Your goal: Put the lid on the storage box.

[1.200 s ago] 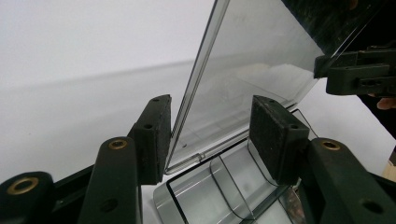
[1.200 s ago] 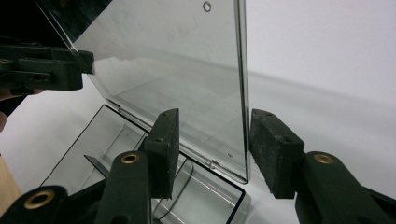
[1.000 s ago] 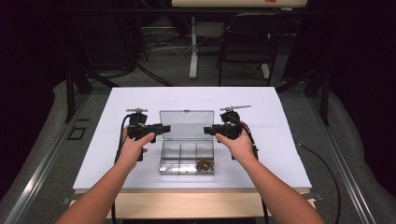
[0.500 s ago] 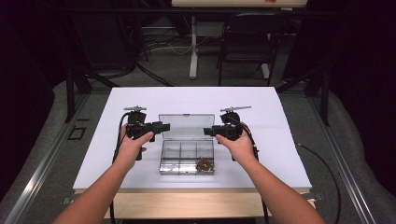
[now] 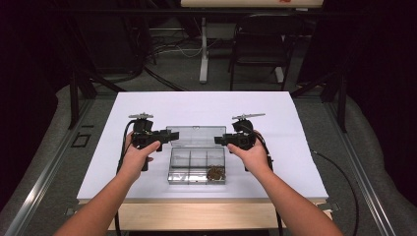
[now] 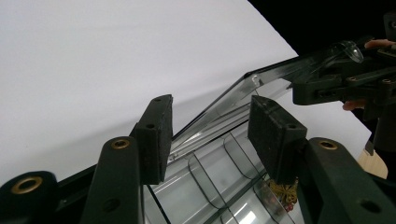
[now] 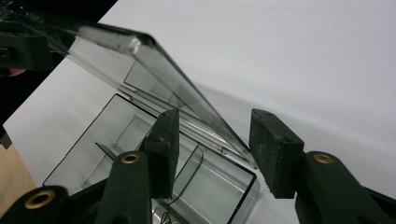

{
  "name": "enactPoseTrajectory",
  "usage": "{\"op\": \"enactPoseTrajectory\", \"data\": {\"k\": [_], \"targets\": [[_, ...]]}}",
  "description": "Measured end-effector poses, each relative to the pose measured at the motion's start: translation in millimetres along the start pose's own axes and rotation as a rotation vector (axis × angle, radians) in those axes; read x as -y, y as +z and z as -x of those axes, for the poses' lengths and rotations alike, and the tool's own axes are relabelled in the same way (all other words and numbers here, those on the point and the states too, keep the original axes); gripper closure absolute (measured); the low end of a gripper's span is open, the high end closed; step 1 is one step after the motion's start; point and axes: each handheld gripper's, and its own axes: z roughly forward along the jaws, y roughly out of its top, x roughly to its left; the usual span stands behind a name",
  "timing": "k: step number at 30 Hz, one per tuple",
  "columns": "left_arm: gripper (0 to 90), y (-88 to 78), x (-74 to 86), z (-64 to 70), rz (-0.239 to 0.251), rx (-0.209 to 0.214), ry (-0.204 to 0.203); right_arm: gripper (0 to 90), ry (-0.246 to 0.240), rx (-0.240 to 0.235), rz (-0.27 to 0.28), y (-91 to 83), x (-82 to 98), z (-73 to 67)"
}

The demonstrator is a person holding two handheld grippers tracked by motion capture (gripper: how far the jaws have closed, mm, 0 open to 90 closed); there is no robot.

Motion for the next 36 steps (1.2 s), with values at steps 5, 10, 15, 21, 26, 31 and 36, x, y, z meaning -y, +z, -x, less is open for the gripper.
{"op": "enactPoseTrajectory", "data": {"k": [5,10,15,21,26,31,36], "targets": [[49.9,-2.9,3.5,0.2,0.002,0.011,0.01,51.5,0.004,-0.006,0.012,-0.9,4.0,-0.3],[48.9,-4.9,7.0,2.2,0.002,0.008,0.027,50.7,-0.01,-0.004,0.022,-2.0,7.9,-1.2],[48.1,-7.5,11.5,2.5,0.005,0.011,0.037,50.7,-0.035,0.01,0.022,-3.9,11.1,-3.8],[48.4,-11.1,16.3,3.4,0.008,0.019,0.044,50.5,-0.052,0.016,0.019,-6.4,13.6,-6.0],[48.5,-12.6,20.3,5.6,0.005,0.02,0.055,50.5,-0.05,0.008,0.031,-9.3,17.7,-7.1],[48.5,-14.0,23.2,6.2,-0.001,0.023,0.068,50.5,-0.053,-0.001,0.039,-12.8,21.8,-8.9],[48.5,-14.8,25.3,7.4,-0.002,0.021,0.068,50.5,-0.056,-0.008,0.039,-16.4,24.7,-10.2]]}}
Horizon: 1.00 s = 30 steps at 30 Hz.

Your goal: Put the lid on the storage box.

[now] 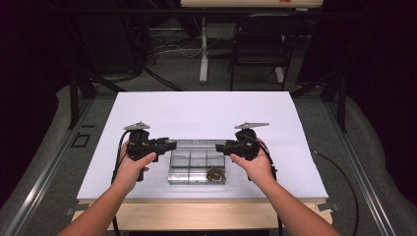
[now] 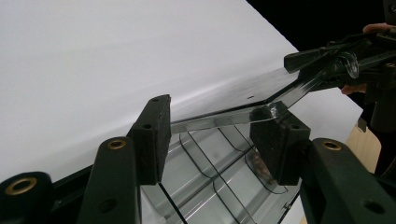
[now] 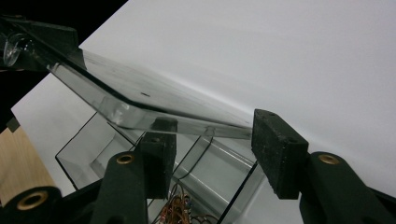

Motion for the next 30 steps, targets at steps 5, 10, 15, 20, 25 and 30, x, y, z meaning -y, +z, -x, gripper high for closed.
{"op": "enactPoseTrajectory", "data": {"k": [5,10,15,20,25,30], "targets": [[48.5,-0.9,3.4,1.2,0.002,-0.002,0.008,50.7,-0.004,-0.009,0.011,-3.4,3.3,-1.7],[48.5,-2.2,7.9,2.4,0.004,0.003,0.01,50.7,-0.004,-0.013,0.012,-6.9,9.1,-3.5],[48.5,-2.8,13.2,6.0,0.015,-0.013,0.027,50.9,-0.005,-0.021,0.014,-10.2,15.9,-5.7],[48.5,-3.4,17.9,7.8,0.017,-0.016,0.035,51.7,0.0,-0.03,0.026,-13.5,22.7,-7.8],[48.5,-4.8,21.5,8.2,0.023,-0.023,0.042,54.1,-0.008,-0.043,0.022,-16.2,27.7,-10.8],[48.5,-7.3,25.6,8.0,0.029,-0.033,0.039,57.6,-0.045,-0.044,0.021,-17.6,33.6,-19.2]]}}
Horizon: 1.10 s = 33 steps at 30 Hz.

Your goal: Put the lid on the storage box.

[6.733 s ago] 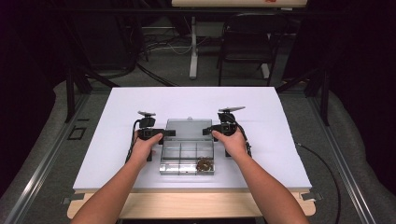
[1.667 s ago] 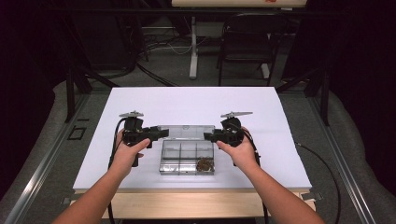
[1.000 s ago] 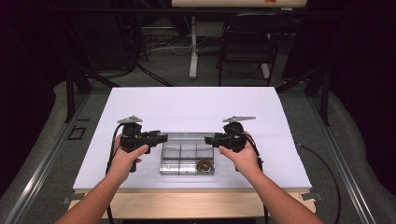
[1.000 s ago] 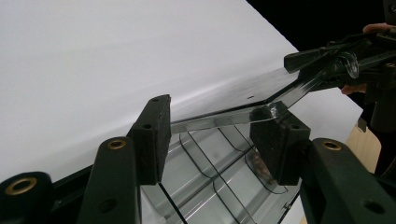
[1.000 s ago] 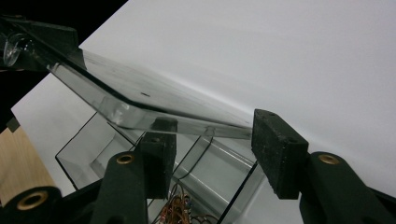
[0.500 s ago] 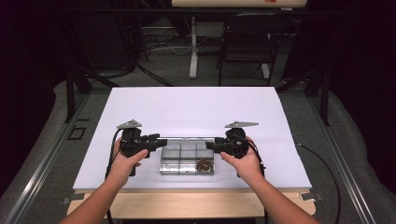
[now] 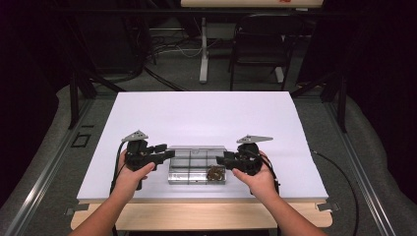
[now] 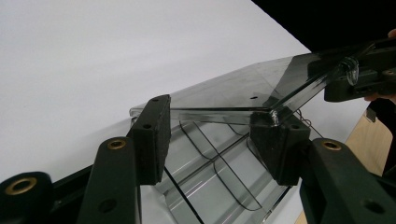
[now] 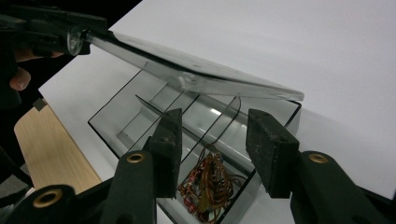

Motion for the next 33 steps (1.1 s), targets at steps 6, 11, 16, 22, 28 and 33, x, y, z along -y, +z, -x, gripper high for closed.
{"op": "enactPoseTrajectory", "data": {"k": [6,11,16,22,28,33], "targets": [[48.6,-2.0,6.2,-0.1,-0.009,-0.006,0.002,62.2,-0.042,0.005,-0.007,-2.5,4.2,-7.5],[48.7,-2.3,11.0,1.9,-0.007,-0.003,0.001,66.2,-0.044,-0.002,-0.015,-3.0,9.9,-9.1],[48.7,-2.7,14.6,4.4,-0.007,-0.003,0.009,67.7,-0.026,-0.015,0.0,-6.7,14.2,-9.0],[48.8,-3.8,20.3,6.1,0.0,-0.004,0.009,70.3,-0.015,-0.019,0.011,-12.2,18.7,-8.1],[50.2,-4.5,27.3,8.1,0.001,-0.009,0.019,75.3,-0.011,-0.01,0.017,-13.0,24.2,-8.4],[50.4,-5.6,32.4,8.8,-0.002,-0.012,0.018,79.5,-0.027,-0.007,0.021,-12.8,28.1,-10.9]]}}
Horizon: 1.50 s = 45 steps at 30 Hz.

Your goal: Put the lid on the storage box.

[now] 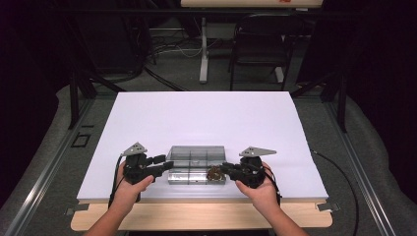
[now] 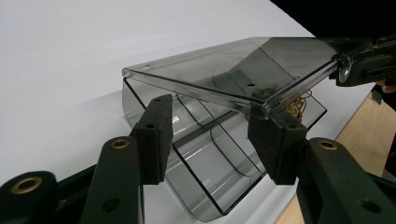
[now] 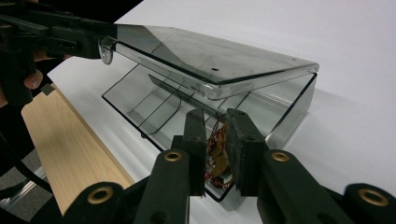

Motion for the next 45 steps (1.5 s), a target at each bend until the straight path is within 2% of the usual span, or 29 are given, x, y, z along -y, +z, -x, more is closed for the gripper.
{"op": "enactPoseTrajectory", "data": {"k": [10,27,45], "targets": [[50.4,0.3,8.6,1.1,-0.008,-0.011,0.007,90.0,-0.021,0.008,0.012,-7.4,5.2,-4.0],[50.4,1.2,16.4,1.7,-0.025,-0.021,0.011,90.0,-0.03,0.023,0.038,-16.3,13.6,-3.4],[50.4,-1.4,24.8,3.0,-0.038,-0.03,0.014,89.9,-0.049,0.02,0.019,-14.7,20.0,-4.7]]}}
